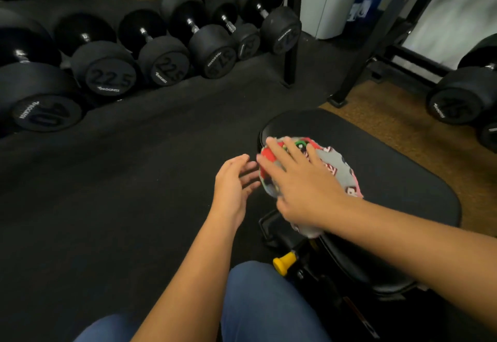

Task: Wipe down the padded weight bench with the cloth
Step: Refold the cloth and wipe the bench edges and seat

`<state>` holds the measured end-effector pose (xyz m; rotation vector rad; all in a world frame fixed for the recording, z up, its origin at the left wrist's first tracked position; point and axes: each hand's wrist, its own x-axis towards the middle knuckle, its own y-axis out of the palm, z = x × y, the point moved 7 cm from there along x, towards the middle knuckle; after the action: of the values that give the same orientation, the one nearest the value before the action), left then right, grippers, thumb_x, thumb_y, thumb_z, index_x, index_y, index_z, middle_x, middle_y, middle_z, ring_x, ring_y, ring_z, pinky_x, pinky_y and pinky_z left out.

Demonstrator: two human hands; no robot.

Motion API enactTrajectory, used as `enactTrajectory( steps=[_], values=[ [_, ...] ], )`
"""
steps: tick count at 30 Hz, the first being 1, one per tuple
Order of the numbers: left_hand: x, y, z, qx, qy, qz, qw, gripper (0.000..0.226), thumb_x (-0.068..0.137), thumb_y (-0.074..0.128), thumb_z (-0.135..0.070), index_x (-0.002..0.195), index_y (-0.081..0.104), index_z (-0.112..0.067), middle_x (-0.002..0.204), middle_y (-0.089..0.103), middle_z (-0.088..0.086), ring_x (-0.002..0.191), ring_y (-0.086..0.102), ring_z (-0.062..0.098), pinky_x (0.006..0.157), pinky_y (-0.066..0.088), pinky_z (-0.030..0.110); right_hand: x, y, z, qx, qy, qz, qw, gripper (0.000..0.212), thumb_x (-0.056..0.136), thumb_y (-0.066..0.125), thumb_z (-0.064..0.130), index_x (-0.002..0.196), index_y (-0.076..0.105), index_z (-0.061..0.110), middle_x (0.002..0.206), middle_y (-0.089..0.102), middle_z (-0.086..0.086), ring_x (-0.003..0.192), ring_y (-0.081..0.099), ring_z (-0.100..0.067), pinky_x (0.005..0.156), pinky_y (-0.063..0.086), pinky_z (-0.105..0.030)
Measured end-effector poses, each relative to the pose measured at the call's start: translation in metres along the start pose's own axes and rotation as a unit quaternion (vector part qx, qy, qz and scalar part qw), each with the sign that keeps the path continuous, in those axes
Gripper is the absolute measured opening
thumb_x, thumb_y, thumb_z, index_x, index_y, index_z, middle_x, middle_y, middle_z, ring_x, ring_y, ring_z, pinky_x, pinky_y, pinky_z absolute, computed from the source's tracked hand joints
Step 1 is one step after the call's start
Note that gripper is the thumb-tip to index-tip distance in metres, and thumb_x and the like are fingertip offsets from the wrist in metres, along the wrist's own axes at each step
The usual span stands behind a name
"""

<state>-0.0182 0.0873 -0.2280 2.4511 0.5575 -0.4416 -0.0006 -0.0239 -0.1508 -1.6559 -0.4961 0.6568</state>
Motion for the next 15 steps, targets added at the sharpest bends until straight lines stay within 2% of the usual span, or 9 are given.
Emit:
enactTrajectory(
  steps=[2, 5, 10, 12, 15],
  values=[
    [0.002, -0.005, 0.006, -0.020, -0.022, 0.001, 1.000, 0.032, 0.094, 0.050, -0.032, 0.113, 0.062, -0.009, 0.104, 0.069, 0.011, 0.094, 0.067, 0.024, 0.087, 0.051, 0.040, -0.005, 0.004, 0.005, -0.034, -0.013, 0.018, 0.999, 0.084, 0.086, 0.057, 0.036, 0.152, 0.005, 0.028, 0.160, -0.019, -0.003, 0.146, -0.016, -0.030, 0.117, 0.003, -0.055],
    [0.001, -0.006, 0.011, -0.032, -0.050, 0.000, 0.998, 0.042, 0.095, 0.045, -0.041, 0.115, 0.061, -0.008, 0.115, 0.066, 0.015, 0.106, 0.064, 0.030, 0.092, 0.051, 0.043, 0.024, -0.002, 0.009, -0.061, -0.017, 0.005, 0.998, 0.076, 0.084, 0.058, 0.037, 0.150, 0.022, 0.025, 0.161, -0.011, -0.004, 0.146, -0.010, -0.032, 0.116, 0.008, -0.057],
    [-0.005, 0.003, 0.009, -0.043, -0.052, 0.005, 0.998, 0.049, 0.097, 0.039, -0.046, 0.121, 0.055, -0.007, 0.117, 0.065, 0.014, 0.105, 0.064, 0.028, 0.085, 0.052, 0.040, 0.074, -0.007, 0.010, -0.097, -0.006, 0.010, 0.995, 0.055, 0.086, 0.049, 0.039, 0.137, 0.045, 0.017, 0.158, 0.010, -0.011, 0.146, 0.002, -0.035, 0.112, 0.014, -0.060],
    [-0.006, 0.005, 0.007, -0.042, -0.056, 0.001, 0.998, 0.051, 0.096, 0.038, -0.048, 0.121, 0.054, -0.007, 0.118, 0.065, 0.014, 0.105, 0.064, 0.027, 0.080, 0.051, 0.038, 0.068, -0.012, 0.010, -0.100, -0.041, -0.014, 0.994, 0.048, 0.087, 0.044, 0.040, 0.128, 0.052, 0.016, 0.150, 0.022, -0.011, 0.142, 0.013, -0.032, 0.110, 0.020, -0.056],
    [-0.005, 0.005, 0.007, -0.037, -0.058, -0.013, 0.998, 0.055, 0.094, 0.039, -0.052, 0.120, 0.056, -0.007, 0.120, 0.063, 0.015, 0.104, 0.063, 0.026, 0.079, 0.052, 0.038, 0.036, -0.014, 0.015, -0.091, -0.131, -0.062, 0.985, 0.044, 0.088, 0.042, 0.043, 0.123, 0.053, 0.017, 0.140, 0.036, -0.008, 0.134, 0.027, -0.027, 0.107, 0.026, -0.050]
  ],
)
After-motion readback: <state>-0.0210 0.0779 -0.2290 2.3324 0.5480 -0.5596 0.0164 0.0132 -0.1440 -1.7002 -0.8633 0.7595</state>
